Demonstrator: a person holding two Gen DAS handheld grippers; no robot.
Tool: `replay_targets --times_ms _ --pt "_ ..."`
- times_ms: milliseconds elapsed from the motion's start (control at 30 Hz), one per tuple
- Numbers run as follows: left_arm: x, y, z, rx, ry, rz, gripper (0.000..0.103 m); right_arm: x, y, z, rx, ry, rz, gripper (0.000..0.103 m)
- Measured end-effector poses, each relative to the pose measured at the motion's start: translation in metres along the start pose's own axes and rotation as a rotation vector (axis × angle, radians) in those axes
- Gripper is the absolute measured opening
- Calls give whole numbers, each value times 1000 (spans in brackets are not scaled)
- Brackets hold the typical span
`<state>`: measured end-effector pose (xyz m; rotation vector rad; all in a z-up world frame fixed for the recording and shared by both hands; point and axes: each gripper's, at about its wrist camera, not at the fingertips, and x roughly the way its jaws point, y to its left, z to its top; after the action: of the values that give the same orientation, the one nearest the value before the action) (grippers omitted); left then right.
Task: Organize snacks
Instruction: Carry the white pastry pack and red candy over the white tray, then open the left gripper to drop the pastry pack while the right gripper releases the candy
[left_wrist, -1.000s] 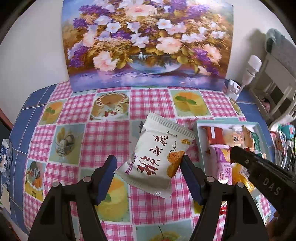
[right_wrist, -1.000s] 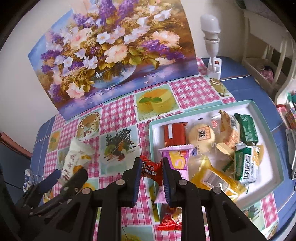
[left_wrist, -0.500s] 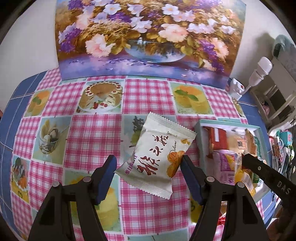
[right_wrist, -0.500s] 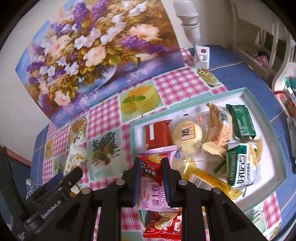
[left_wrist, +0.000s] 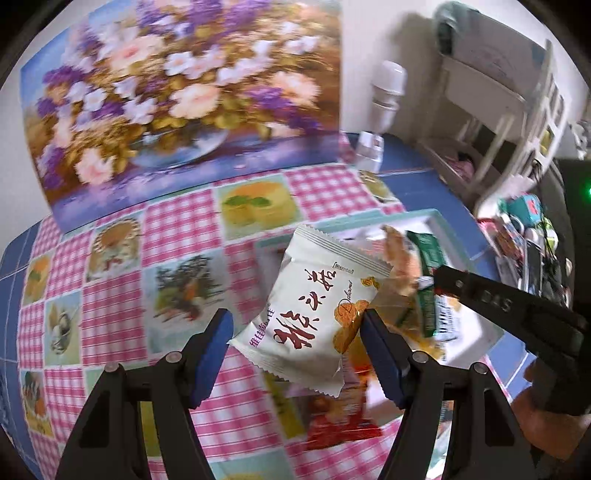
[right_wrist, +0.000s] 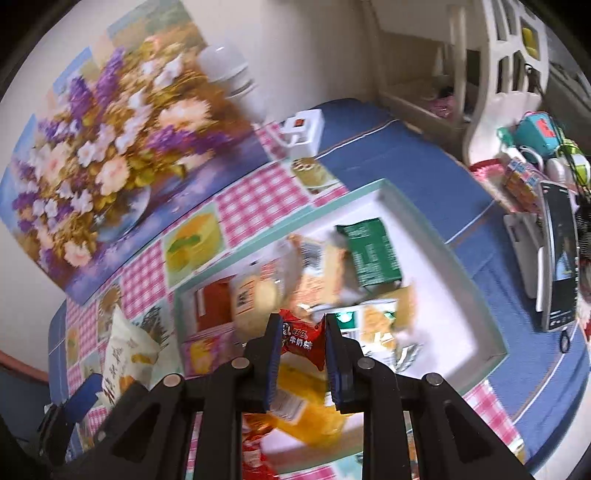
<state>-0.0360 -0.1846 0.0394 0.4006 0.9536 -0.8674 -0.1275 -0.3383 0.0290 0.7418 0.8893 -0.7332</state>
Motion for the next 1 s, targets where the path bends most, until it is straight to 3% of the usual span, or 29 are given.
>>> replay_targets --times_ms 300,1000 --pt "13 -23 -5 32 25 -8 73 4 -2 0 -2 11 17 25" --pt "26 -32 -7 67 34 -10 73 20 -4 -2 -1 60 8 26"
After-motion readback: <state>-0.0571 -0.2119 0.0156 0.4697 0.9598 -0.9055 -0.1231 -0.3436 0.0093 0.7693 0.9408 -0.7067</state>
